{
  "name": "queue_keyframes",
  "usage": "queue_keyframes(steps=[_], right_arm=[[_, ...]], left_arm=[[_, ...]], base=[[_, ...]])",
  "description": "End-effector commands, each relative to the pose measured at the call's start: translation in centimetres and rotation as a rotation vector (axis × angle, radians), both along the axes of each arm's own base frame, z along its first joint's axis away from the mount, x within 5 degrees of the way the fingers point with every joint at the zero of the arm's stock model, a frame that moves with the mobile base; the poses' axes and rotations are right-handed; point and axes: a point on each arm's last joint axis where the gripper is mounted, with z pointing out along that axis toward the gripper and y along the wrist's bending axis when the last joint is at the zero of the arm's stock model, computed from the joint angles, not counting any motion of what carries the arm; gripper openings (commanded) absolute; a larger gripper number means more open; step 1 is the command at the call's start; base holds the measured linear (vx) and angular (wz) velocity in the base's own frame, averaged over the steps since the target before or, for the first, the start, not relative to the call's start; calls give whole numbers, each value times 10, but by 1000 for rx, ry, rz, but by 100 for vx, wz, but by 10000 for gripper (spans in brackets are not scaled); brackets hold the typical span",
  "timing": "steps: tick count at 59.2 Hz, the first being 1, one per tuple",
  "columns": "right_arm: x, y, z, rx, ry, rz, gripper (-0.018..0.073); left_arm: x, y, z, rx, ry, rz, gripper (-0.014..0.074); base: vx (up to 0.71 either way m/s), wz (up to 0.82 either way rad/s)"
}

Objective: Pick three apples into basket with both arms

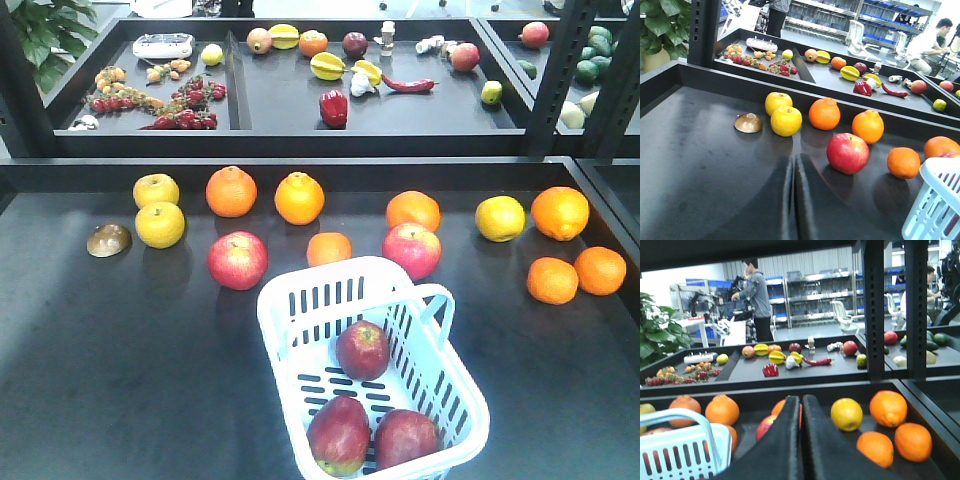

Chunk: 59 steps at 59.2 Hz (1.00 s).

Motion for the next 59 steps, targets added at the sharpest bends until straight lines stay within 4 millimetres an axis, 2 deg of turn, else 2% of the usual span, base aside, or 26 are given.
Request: queue_keyframes(steps=[1,59], right_arm=[[-1,1,0,-14,-46,5,-6],[-1,1,0,0,-42,5,-6]], left_arm=[[-2,0,16,1,-113,8,-6],[-2,0,16,1,-113,8,-6]], base=[[0,0],[0,0]])
